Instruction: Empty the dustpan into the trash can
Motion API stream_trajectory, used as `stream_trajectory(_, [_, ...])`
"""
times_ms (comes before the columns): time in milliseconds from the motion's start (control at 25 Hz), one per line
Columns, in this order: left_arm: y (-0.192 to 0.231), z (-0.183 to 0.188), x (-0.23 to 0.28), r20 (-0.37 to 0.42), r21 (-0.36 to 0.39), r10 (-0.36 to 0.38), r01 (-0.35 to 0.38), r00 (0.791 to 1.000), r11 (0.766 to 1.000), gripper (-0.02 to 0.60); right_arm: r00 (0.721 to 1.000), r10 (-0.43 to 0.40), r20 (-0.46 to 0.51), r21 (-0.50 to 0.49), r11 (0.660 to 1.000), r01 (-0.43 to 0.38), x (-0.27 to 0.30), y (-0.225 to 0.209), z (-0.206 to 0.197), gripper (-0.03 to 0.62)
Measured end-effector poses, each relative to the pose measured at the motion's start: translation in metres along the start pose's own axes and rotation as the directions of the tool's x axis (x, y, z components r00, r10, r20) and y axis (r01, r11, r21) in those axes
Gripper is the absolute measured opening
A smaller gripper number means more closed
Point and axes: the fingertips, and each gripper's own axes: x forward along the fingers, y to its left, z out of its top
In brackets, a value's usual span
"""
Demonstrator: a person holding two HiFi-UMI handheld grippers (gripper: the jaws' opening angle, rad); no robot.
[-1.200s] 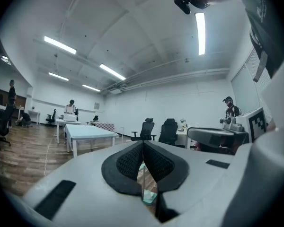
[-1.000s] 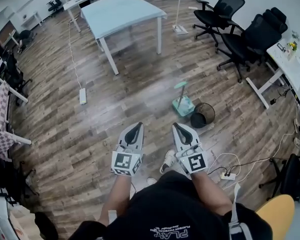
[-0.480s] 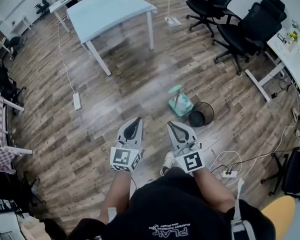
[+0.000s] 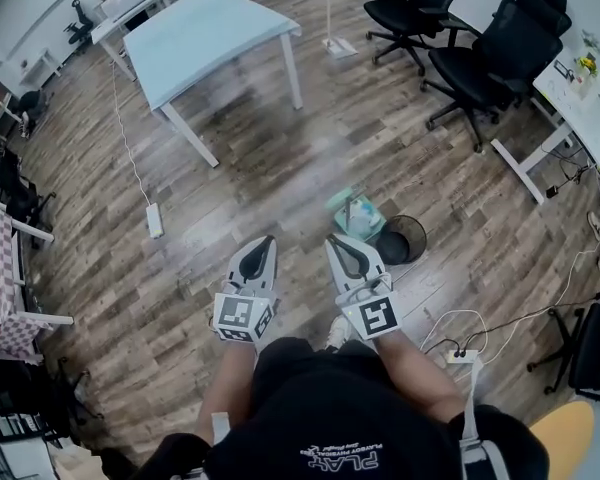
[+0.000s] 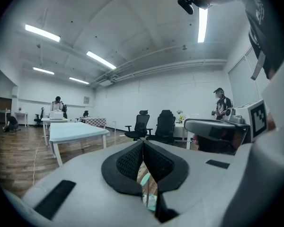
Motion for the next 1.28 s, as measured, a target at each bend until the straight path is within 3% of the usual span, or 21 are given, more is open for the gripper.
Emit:
stream_trajectory(400, [-0.004, 0.016, 0.071, 0.031, 0.003, -0.127, 0.127, 0.991, 0.992, 0.021, 0.992, -0.129, 0.003, 0.021, 0.991, 0.129, 0.02, -0.063, -0.004, 0.025])
stream_trajectory(640, [0.017, 0.013, 0.123, 0.018, 0.011, -0.25, 0.25, 0.968, 0.968, 0.021, 0.967, -0.239, -0.09, -0.013, 0.971, 0.239, 0.042, -0.092, -0.034, 0.025])
stream_trajectory(760, [0.028, 0.018, 0.152, 0.004, 0.034, -0.316, 0.316, 0.949, 0.948, 0.021, 0.951, -0.292, -0.101, -0.028, 0.956, 0.291, 0.06, -0.106, -0.04, 0.025])
stream_trajectory(1040, [0.045, 0.011, 0.211, -0.029, -0.015, -0.444, 0.444, 0.896, 0.896, 0.021, 0.898, -0.414, -0.148, -0.086, 0.91, 0.405, 0.089, -0.136, -0.057, 0.025])
stream_trajectory(1280, [0.046, 0.003, 0.243, -0.038, -0.003, -0.555, 0.556, 0.831, 0.831, 0.021, 0.811, -0.559, -0.172, -0.119, 0.829, 0.546, 0.094, -0.156, -0.072, 0.025])
